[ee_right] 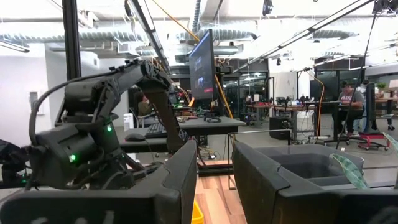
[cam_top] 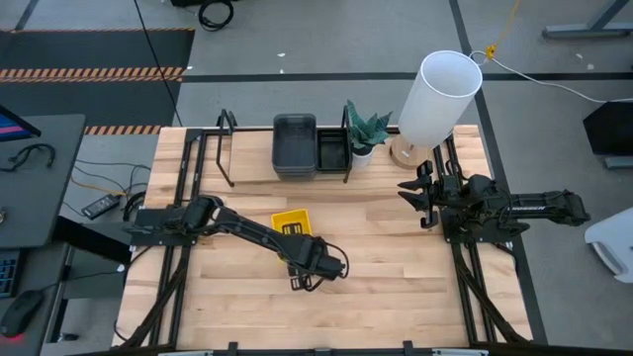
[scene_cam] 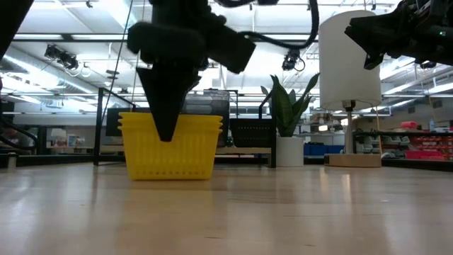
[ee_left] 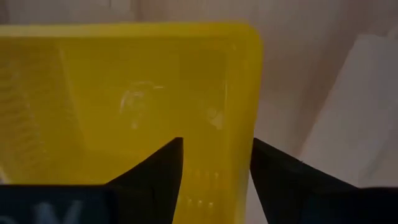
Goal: Stack baskets on shelf by color
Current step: Put the stacked yellow bins on the shelf
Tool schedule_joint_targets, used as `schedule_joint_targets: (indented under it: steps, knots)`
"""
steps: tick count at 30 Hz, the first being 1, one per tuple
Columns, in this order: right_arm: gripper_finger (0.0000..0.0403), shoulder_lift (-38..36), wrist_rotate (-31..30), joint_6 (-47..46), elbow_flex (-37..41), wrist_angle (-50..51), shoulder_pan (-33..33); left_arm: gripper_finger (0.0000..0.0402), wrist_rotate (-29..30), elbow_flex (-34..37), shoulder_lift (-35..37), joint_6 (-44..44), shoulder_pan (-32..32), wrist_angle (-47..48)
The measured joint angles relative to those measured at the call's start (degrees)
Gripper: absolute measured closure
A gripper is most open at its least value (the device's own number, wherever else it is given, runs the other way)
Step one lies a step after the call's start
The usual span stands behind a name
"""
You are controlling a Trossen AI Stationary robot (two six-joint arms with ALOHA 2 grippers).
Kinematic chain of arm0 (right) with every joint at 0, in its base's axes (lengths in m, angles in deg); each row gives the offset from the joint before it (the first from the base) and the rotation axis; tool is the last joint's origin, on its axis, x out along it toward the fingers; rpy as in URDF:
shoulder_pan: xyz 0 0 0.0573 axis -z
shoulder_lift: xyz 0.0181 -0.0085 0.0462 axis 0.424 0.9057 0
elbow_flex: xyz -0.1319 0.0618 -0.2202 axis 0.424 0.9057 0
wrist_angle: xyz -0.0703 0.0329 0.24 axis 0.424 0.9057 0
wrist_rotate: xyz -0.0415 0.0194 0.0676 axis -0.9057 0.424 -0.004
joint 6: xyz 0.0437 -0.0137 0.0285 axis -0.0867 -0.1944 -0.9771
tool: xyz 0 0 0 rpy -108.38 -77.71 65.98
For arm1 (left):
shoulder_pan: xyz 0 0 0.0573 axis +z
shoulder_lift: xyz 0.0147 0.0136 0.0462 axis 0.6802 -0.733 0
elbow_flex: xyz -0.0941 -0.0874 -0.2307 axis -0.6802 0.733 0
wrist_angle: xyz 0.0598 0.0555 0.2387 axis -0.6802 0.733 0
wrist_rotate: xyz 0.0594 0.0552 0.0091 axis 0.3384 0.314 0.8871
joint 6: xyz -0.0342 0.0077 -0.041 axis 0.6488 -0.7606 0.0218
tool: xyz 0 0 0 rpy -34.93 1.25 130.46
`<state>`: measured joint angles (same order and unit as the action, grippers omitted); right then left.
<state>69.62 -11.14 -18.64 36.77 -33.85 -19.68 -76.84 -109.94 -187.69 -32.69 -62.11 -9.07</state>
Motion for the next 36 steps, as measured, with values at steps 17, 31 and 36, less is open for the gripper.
schedule_joint_targets:
  steps: [17, 31, 36]
  knots:
    - [0.0294, 0.0, 0.0, 0.0, 0.0, 0.0, 0.0, 0.0380, 0.1, 2.0, 0.0, -1.9, -0.1, -2.6]
    - [0.0294, 0.0, 0.0, 0.0, 0.0, 0.0, 0.0, 0.0380, 1.8, 2.0, 2.7, -4.8, -4.0, 5.4]
    - [0.0294, 0.0, 0.0, 0.0, 0.0, 0.0, 0.0, 0.0380, 4.8, 1.9, 6.3, -3.4, -4.3, 7.0]
